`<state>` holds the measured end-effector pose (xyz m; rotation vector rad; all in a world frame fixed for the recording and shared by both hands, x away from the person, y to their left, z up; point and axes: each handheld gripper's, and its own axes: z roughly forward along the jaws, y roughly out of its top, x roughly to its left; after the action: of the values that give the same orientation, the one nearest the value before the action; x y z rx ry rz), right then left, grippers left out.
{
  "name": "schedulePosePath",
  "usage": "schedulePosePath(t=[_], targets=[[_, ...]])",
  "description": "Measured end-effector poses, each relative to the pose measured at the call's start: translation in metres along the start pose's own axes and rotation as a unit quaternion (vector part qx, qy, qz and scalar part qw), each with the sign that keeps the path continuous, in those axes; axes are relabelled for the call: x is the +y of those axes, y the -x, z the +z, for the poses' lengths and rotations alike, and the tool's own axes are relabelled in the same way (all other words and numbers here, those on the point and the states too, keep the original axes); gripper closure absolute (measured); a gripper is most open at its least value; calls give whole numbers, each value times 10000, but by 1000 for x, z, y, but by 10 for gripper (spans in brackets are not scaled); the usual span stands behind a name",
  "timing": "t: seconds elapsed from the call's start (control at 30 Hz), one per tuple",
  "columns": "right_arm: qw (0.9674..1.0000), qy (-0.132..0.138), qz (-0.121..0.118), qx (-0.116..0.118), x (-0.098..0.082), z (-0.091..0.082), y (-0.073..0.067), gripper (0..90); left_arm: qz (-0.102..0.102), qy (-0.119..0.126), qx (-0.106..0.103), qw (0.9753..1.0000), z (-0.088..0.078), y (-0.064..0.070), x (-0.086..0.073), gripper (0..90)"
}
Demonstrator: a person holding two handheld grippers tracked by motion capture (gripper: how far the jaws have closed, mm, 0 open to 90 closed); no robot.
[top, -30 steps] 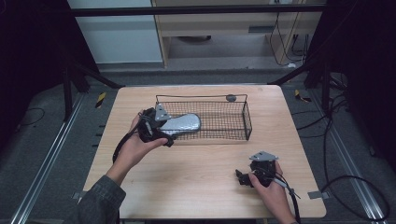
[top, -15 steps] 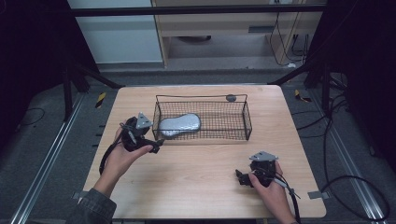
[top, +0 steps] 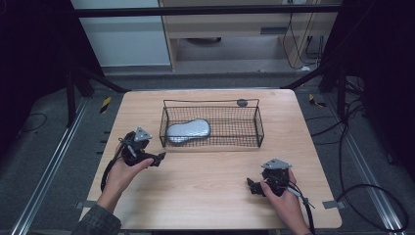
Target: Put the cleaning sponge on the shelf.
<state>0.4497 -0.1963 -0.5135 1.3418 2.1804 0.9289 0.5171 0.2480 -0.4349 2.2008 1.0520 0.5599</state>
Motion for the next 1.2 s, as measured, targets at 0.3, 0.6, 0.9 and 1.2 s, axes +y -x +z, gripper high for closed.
schedulePosePath(t=[0.3, 0.6, 0.9, 1.2], targets=[[10000, -1, 1, 0, 0, 0, 0, 4, -230, -293, -26, 9993, 20, -11, -23, 46], [10000, 0, 2, 1, 0, 0, 0, 4, -454, -448, -20, 9980, 37, -24, -43, 45], [10000, -1, 2, 1, 0, 0, 0, 4, -612, -438, 65, 9971, 41, -34, -53, 37], [10000, -1, 1, 0, 0, 0, 0, 3, -683, -261, 50, 9973, 44, -36, -57, 7]])
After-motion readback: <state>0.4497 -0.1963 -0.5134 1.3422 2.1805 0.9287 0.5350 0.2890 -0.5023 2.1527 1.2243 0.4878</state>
